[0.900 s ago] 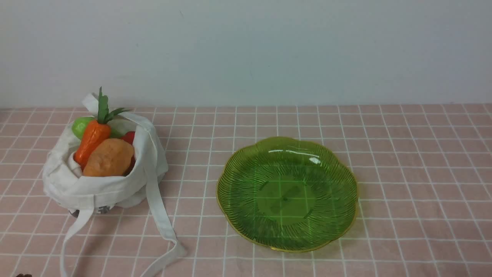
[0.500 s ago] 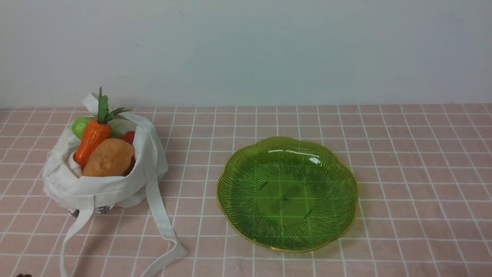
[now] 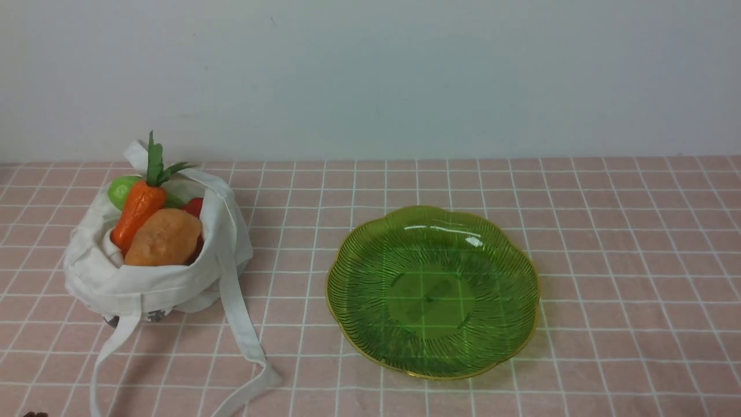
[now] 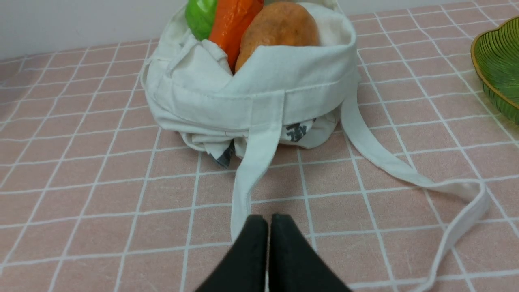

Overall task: Take vegetables from bag on pink coffee tablecloth place on plate.
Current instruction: 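Reach into the cloth bag toward a vegetable inside it with the left gripper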

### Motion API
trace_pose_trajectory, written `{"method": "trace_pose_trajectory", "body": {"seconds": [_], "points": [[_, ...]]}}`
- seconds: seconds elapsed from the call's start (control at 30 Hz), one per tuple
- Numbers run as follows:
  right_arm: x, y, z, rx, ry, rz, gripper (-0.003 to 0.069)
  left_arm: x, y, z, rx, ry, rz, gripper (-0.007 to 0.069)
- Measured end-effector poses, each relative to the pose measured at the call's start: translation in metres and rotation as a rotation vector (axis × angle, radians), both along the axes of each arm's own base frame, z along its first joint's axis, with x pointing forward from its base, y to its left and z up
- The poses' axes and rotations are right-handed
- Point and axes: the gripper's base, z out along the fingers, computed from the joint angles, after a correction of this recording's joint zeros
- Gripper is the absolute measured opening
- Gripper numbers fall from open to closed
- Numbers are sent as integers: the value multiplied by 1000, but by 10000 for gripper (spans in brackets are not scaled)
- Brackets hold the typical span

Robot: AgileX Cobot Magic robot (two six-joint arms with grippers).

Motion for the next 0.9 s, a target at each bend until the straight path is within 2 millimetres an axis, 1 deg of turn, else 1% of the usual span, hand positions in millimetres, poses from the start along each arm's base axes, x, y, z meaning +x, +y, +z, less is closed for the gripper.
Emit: {"method": "trace_pose_trajectory", "body": {"seconds": [0.1, 0.27, 0.33, 0.43, 0.47, 0.5, 0.53, 0.57, 0.6, 0.67, 0.77, 0.8, 0.83, 0.87, 0.9], "points": [[0, 0, 0, 0, 0, 0, -15, 2, -1, 6, -79, -70, 8, -5], [0, 0, 0, 0, 0, 0, -15, 4, -2, 22, -353, -224, 38, -5], [0, 0, 0, 0, 0, 0, -15, 4, -1, 24, -384, -246, 43, -5], [0, 0, 0, 0, 0, 0, -15, 4, 1, 31, -449, -327, 59, -5], [0, 0, 0, 0, 0, 0, -15, 3, 4, 38, -486, -403, 76, -5], [0, 0, 0, 0, 0, 0, -15, 3, 5, 40, -493, -427, 80, -5], [0, 0, 0, 0, 0, 0, -15, 1, 9, 48, -513, -533, 101, -5], [0, 0, 0, 0, 0, 0, -15, 0, 9, 50, -515, -545, 102, -5], [0, 0, 0, 0, 0, 0, -15, -2, 10, 61, -518, -602, 103, -5], [0, 0, 0, 1, 0, 0, -15, -6, 10, 83, -504, -644, 82, -5], [0, 0, 0, 1, 0, 0, -15, -2, 4, 121, -441, -556, 37, -5], [0, 0, 0, 1, 0, 0, -15, -1, 3, 122, -436, -526, 32, -5], [0, 0, 0, 1, 0, 0, -15, 10, -2, 140, -395, -390, 14, -5], [0, 0, 0, 0, 0, 0, -15, 12, -3, 140, -390, -352, 10, -5], [0, 0, 0, 0, 0, 0, -15, 24, -7, 150, -362, -203, -2, -5]]}}
